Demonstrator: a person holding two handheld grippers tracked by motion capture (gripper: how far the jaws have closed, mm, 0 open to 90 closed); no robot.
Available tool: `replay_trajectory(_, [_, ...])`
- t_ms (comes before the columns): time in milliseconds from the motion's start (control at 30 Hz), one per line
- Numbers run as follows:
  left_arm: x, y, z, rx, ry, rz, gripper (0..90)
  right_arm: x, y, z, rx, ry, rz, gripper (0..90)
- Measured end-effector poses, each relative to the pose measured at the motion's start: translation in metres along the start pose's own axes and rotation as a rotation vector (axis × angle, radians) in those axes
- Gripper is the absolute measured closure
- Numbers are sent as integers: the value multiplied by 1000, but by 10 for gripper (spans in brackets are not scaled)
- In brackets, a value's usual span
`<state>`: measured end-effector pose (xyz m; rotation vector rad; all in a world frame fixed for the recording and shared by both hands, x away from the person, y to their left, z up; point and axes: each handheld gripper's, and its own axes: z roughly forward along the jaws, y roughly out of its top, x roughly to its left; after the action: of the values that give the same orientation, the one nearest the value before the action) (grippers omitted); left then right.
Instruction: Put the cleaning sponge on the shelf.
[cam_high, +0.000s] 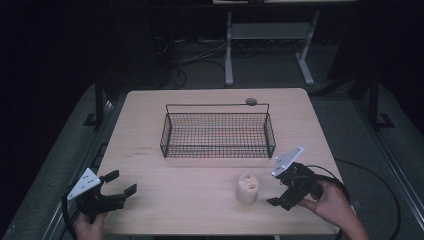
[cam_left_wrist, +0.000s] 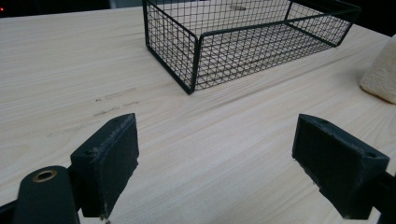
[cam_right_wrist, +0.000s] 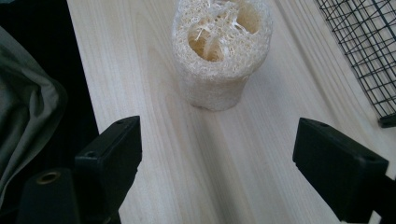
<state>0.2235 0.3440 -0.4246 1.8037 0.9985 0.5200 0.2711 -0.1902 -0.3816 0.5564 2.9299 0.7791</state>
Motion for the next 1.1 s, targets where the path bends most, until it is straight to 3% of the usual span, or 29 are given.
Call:
replay_trajectory(567, [0,0,-2,-8,3,-8,138,0,20,5,22,24,-39,152])
replay_trajectory(1100, [1,1,-2,-8,6,-3,138,-3,44,21,56,66,-70,152])
